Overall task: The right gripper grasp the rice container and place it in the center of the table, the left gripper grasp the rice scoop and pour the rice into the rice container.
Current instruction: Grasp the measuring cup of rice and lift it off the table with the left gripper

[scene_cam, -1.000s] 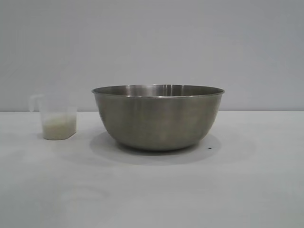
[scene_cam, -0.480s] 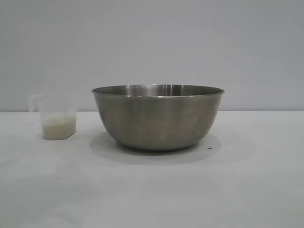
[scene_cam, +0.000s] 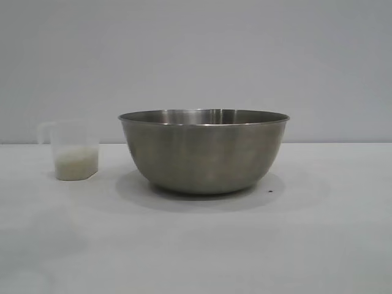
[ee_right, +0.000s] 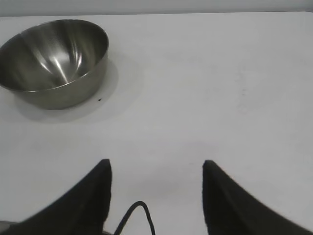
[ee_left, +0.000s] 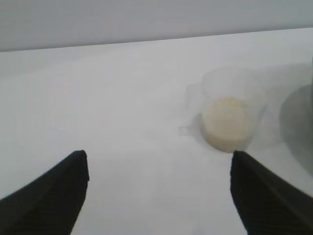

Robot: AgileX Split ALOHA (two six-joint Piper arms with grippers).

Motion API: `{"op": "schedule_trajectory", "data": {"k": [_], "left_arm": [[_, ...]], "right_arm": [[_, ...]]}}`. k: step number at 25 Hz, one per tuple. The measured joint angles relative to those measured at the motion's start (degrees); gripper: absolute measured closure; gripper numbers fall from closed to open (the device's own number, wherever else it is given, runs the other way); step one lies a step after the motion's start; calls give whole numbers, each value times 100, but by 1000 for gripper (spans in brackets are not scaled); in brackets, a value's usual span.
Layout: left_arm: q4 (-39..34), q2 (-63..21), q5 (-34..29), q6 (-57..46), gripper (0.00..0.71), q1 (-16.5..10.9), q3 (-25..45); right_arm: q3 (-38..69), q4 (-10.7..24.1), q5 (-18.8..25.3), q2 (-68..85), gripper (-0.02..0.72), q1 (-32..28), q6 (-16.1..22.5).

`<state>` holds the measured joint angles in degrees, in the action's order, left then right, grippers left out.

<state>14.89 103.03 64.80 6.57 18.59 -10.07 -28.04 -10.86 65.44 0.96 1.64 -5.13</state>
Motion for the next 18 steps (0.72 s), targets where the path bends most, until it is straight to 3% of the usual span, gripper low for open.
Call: {"op": "schedule_trajectory", "data": {"k": [4, 11, 13, 14, 16, 18], "left_arm": [[-98, 371, 10, -485, 160, 0, -56], [-49, 390, 25, -430, 160, 0, -577], [100, 395, 28, -368, 221, 0, -729], [138, 405, 28, -310, 219, 0, -784], [213, 418, 28, -151, 305, 0, -902], [223, 422, 28, -17, 297, 0, -1018]], "right_arm": [[0, 0, 0, 0, 348, 0, 0], [0, 0, 0, 0, 348, 0, 0], [0, 0, 0, 0, 348, 0, 0], [0, 0, 0, 0, 348, 0, 0], [0, 0, 0, 0, 348, 0, 0], [0, 0, 0, 0, 348, 0, 0]]}}
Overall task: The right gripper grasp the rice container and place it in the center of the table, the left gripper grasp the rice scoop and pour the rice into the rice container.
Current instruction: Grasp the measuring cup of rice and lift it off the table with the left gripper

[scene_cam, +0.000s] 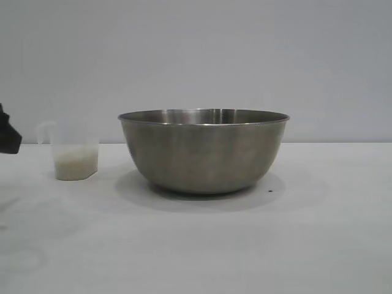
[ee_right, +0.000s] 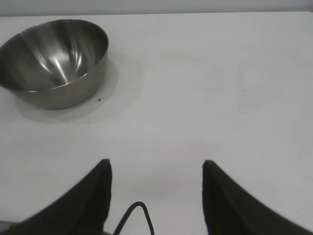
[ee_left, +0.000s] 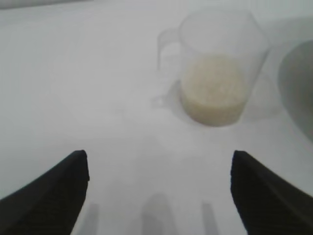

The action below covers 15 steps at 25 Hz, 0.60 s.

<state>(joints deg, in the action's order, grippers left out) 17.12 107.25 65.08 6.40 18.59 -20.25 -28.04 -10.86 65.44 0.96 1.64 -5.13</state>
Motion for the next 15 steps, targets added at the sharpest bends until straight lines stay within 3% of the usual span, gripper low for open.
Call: {"op": "schedule_trajectory", "data": {"k": [3, 4, 15], "left_arm": [[24, 120, 23, 132, 297, 0, -163], [24, 175, 23, 141, 337, 0, -200], [139, 745, 23, 239, 322, 0, -700]], "right_arm": [[0, 0, 0, 0, 348, 0, 0], [0, 0, 0, 0, 348, 0, 0], [0, 0, 0, 0, 348, 0, -8]]}}
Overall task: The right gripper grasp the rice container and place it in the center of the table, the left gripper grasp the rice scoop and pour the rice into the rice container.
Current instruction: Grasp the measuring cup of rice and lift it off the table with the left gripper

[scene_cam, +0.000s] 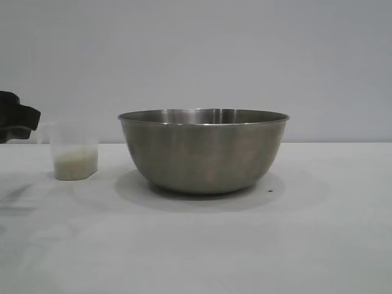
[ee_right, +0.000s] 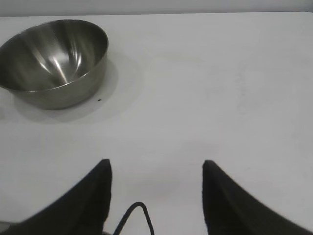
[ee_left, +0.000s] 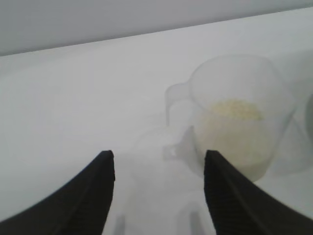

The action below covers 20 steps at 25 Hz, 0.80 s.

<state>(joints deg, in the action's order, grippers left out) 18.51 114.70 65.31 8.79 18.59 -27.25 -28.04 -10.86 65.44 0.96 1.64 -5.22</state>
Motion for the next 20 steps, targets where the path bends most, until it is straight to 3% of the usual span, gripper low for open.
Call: {"op": "schedule_trajectory", "data": {"k": [5, 11, 20], "left_arm": [[-103, 160, 0, -57, 322, -304, -162], [-859, 185, 0, -270, 322, -762, -245], [-1455, 193, 0, -420, 322, -863, -250]], "right_arm": [[0, 0, 0, 0, 348, 0, 0], [0, 0, 0, 0, 348, 0, 0], [0, 0, 0, 0, 348, 0, 0]]}}
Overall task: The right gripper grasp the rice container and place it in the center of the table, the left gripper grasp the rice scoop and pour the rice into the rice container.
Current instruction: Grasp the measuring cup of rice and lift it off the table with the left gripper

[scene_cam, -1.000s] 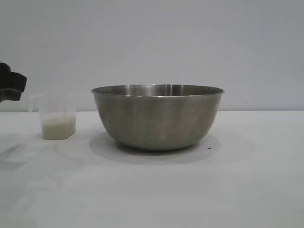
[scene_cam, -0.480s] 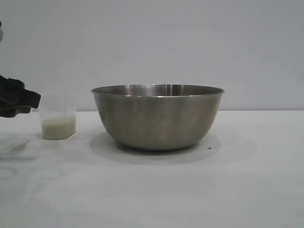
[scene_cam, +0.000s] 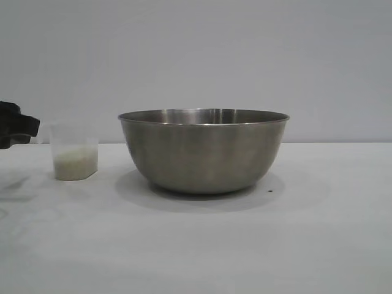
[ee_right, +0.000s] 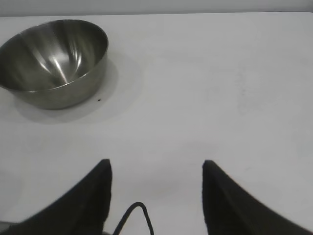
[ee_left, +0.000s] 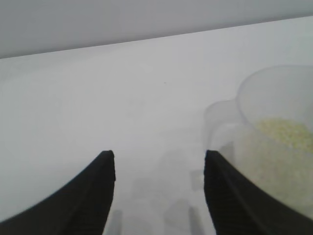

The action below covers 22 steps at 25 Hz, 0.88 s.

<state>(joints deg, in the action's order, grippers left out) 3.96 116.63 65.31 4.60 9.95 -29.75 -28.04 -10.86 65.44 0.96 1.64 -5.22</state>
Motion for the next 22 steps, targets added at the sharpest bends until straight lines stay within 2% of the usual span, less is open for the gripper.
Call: {"op": "schedule_trajectory", "data": {"k": [22], "left_arm": [[-80, 663, 25, -19, 322, 0, -806]], "right_arm": [[0, 0, 0, 0, 348, 0, 0]]}}
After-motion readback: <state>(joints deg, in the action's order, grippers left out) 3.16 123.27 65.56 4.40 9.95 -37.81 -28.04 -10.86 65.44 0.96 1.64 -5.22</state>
